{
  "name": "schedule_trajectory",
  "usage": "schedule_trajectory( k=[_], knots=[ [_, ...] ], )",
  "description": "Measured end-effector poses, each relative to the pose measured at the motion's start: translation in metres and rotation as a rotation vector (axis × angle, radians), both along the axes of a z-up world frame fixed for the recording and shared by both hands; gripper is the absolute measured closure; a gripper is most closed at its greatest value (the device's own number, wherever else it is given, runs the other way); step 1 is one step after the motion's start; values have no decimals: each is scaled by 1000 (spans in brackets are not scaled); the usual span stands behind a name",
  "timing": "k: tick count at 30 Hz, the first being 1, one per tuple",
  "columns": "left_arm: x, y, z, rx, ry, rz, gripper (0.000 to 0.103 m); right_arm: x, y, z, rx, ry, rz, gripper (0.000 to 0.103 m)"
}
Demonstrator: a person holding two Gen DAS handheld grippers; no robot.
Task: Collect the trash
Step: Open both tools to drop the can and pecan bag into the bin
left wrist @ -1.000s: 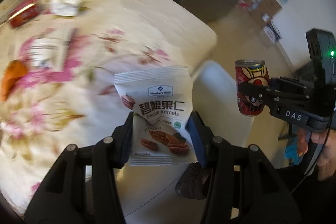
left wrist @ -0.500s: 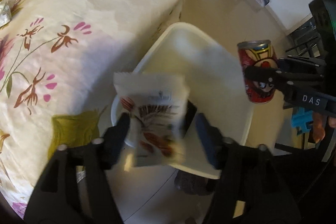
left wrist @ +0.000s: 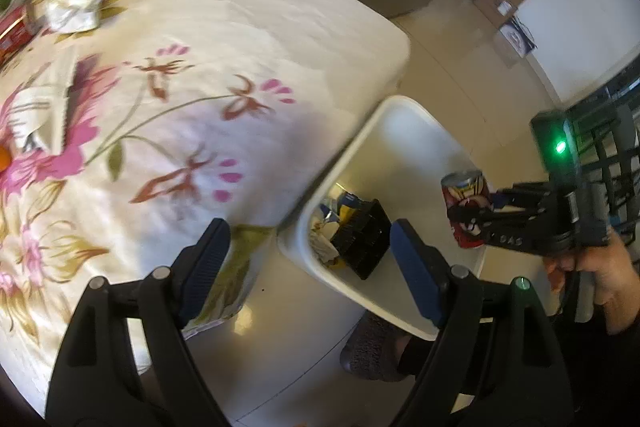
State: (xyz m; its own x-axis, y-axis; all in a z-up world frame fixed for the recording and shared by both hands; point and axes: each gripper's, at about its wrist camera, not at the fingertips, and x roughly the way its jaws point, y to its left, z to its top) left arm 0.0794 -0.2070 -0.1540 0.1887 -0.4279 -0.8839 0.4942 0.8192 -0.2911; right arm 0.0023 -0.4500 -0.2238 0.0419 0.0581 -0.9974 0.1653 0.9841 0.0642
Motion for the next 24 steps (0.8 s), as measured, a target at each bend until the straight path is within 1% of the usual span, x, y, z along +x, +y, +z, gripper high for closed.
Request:
schedule_trajectory(
  k=[1, 3, 4, 5, 12, 16, 24],
  knots=[
    [0, 0, 0, 1, -1, 11, 21, 0, 0, -3, -7, 13, -1, 69],
    [3, 11, 2, 5, -8, 31, 21, 1, -1, -4, -11, 22, -8, 58],
    [3, 15, 3, 8, -13, 41, 21, 1, -2, -1, -10, 17, -16, 45],
    [4, 19, 6, 11, -20, 50, 21, 1, -2, 1, -9, 6, -22, 38],
    [4, 51, 18, 11, -58, 110, 20, 4, 2, 21, -1, -46, -23, 38],
    [12, 67, 22, 6, -57, 150, 19, 12, 8, 37, 13, -84, -23, 37],
    [28, 103, 27, 2, -53, 244, 19, 33, 36, 70, 18, -164, 13, 32]
  ],
)
